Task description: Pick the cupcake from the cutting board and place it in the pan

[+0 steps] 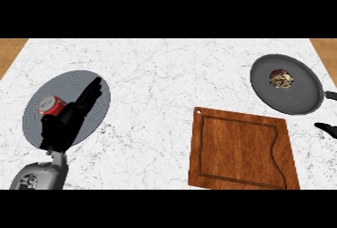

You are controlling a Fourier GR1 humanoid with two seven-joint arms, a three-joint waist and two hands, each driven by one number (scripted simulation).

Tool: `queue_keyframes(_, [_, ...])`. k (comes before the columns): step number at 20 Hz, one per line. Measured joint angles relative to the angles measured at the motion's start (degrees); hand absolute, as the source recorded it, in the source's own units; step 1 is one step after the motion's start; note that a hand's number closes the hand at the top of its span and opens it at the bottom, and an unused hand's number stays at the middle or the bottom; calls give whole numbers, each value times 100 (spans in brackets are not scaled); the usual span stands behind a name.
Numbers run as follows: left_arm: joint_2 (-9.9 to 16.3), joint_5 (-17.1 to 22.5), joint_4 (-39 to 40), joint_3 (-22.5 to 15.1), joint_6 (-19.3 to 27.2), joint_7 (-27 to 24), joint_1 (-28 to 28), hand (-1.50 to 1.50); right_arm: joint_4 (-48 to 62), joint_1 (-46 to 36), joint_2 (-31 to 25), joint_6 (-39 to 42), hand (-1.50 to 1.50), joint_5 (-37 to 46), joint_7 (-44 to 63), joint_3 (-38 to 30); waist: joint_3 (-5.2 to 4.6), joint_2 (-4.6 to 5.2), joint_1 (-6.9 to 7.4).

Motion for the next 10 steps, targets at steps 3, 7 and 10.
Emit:
queue_keyframes(3, [-3, -13, 59, 53, -28, -35, -4, 0, -46, 239, 68, 65, -150, -77, -175, 40, -4, -13, -28])
queue_keyframes(7, [-33, -11, -1, 93, -56, -1, 72, 0, -104, 439, 179, 38, -150, -146, -256, 135, -5, -23, -42])
queue_keyframes(10, [-16, -21, 44, 144, -109, -34, 75, 0, -199, 656, 250, 21, -150, -218, -352, 195, -8, -30, -61])
